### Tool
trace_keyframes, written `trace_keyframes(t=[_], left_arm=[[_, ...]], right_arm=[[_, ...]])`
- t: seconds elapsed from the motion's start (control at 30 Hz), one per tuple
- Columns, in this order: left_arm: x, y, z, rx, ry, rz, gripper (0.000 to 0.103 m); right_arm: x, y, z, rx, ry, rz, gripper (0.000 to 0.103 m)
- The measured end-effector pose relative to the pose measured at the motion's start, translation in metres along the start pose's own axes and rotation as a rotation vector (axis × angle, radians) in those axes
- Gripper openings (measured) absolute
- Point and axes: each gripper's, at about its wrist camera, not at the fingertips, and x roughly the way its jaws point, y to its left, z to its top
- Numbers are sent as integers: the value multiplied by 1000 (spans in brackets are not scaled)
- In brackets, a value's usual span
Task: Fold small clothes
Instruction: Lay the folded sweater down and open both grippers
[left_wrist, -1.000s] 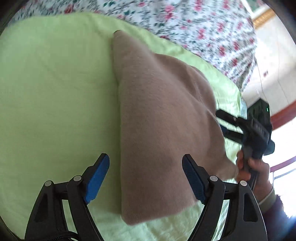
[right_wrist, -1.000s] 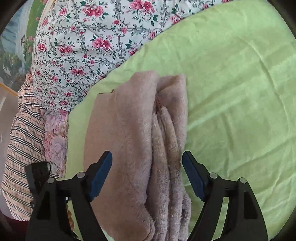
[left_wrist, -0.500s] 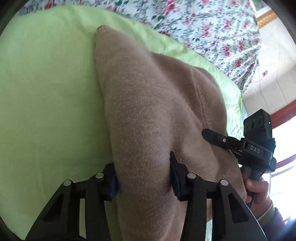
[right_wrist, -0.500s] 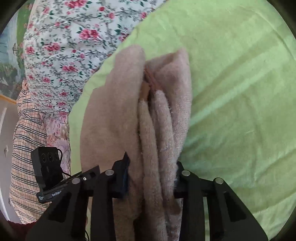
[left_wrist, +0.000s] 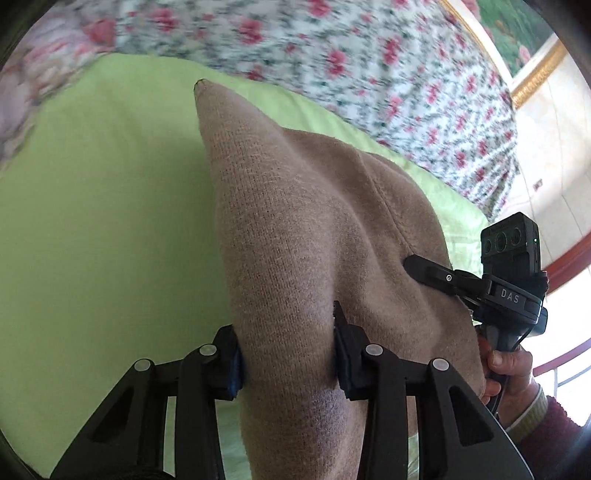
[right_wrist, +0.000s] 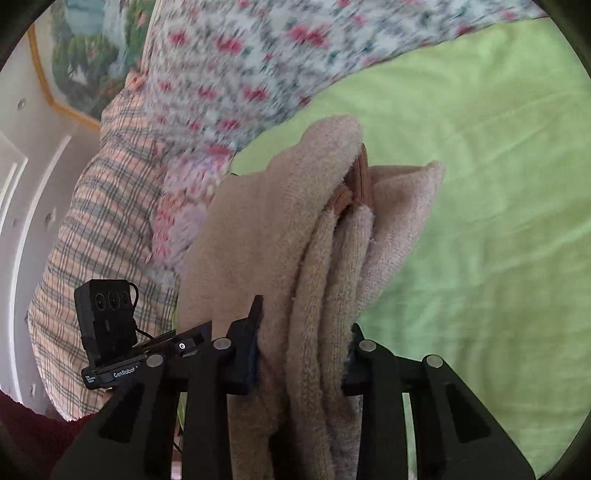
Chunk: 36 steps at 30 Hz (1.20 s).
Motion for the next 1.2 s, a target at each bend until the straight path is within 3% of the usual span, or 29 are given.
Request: trace_keyframes(t=[0.13,0.23,0.3,0.43,0.6,0.67,0.77,0.8,0.83,0.87,0.97,1.03,1.2], left_arm=[[-15,52,-26,-57,16,70,40],[-10,73,-38,-88,38,84,49],[-12,76,-38,-110,45,69,62],[-19,76,-28,-112,37,79,71],[-24,87,-9,-146,1,92,72],[-23,91,-1,-155,-7,103,72],[-18,92,9,-159,-19,131,72],[-17,92,10,-153,-22,142,72],[-14,90,12,-147,-21,155,72],[-13,88,14,-145,-18,164,71],[-14,80,17,-127,-21,171,64],[-16,73,17,-100,-23,184,64],[8,61,14,-38,38,245,64]], right_arm=[[53,6,-13,-3,82,-23,32],[64,-4,-20,24,87,-74,35],[60,-10,-20,68,88,-78,42],[43,-9,-15,52,98,-184,65],[10,6,5,-20,-20,-248,65],[14,18,19,-58,-40,-228,61],[42,21,40,-62,11,-257,45],[52,20,44,-58,27,-258,37],[59,18,47,-57,44,-263,14],[62,20,52,-67,44,-275,8],[35,42,58,-134,-70,-240,8],[21,45,59,-157,-108,-275,8],[55,2,54,-75,33,-382,7]])
